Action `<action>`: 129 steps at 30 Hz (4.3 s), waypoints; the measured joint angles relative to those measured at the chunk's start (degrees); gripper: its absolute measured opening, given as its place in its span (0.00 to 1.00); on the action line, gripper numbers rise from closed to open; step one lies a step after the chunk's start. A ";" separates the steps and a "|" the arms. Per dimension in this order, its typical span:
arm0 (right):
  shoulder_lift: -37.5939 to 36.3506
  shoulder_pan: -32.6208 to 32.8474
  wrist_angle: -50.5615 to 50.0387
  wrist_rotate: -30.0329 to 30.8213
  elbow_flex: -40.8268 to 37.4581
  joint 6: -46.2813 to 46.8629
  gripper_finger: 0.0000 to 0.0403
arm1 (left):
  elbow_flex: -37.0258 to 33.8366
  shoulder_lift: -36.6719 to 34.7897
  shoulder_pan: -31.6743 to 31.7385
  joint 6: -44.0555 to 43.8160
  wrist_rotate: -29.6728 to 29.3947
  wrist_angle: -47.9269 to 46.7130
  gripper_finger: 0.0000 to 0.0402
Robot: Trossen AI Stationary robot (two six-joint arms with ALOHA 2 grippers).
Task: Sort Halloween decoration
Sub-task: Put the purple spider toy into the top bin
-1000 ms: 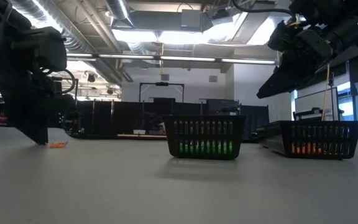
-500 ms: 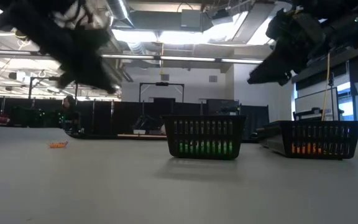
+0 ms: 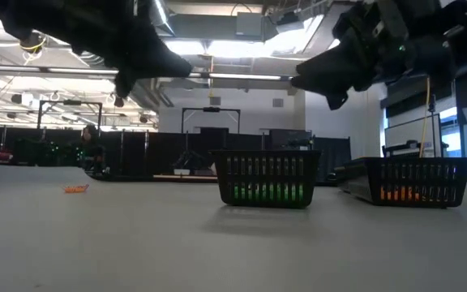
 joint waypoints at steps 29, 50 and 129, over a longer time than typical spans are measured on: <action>12.94 0.02 4.38 -10.17 8.16 1.12 0.36 | 14.25 24.86 3.48 10.60 16.10 20.42 0.00; 12.92 2.98 10.04 -5.61 8.16 -3.01 0.36 | 14.43 25.04 3.56 10.03 15.29 20.64 0.00; 11.98 4.11 5.26 4.22 8.11 -8.95 0.00 | 14.43 24.99 2.27 8.89 14.16 13.53 0.30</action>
